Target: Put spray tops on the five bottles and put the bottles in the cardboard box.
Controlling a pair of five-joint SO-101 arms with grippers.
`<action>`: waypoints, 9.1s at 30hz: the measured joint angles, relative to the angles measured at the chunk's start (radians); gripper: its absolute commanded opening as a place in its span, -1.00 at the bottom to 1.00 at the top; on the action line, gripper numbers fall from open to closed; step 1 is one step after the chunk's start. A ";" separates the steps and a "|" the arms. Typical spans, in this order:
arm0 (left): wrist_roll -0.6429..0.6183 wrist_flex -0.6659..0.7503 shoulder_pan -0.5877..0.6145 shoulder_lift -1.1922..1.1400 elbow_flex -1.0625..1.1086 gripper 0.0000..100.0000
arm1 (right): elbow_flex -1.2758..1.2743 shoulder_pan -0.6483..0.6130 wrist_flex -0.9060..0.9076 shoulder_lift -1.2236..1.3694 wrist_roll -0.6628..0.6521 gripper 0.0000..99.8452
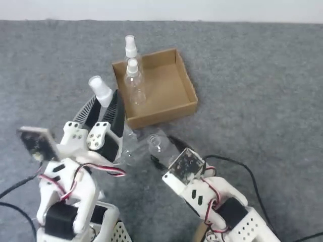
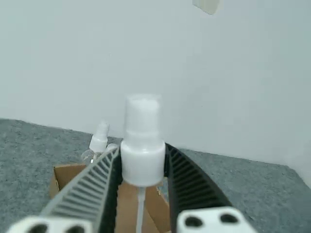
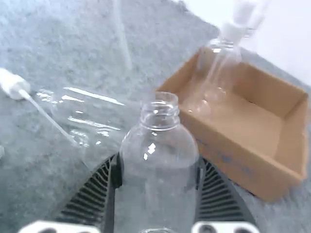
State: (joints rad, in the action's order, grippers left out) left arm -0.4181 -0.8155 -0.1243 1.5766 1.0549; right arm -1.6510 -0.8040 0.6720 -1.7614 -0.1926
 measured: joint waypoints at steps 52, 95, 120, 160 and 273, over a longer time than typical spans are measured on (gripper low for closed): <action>0.006 -0.021 -0.109 0.006 0.000 -0.98 | -0.012 -0.069 -0.051 -0.021 -0.003 -0.81; 0.109 -0.061 -0.109 0.230 0.133 -0.98 | -0.012 -0.069 -0.051 -0.021 -0.003 -0.81; 0.164 -0.018 -0.267 0.230 0.252 -0.98 | -0.012 -0.026 -0.051 -0.021 -0.005 -0.81; 0.221 -0.029 -0.276 0.230 0.353 -0.97 | -0.012 0.044 -0.080 -0.023 -0.006 -0.81; 0.201 -0.140 -0.160 0.230 0.339 -0.66 | -0.012 0.069 -0.080 -0.023 -0.058 -0.81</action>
State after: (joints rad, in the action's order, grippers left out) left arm -0.2171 -0.9551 -0.2839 1.8067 1.3940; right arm -1.6632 -0.7350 0.5923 -1.7845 -0.2509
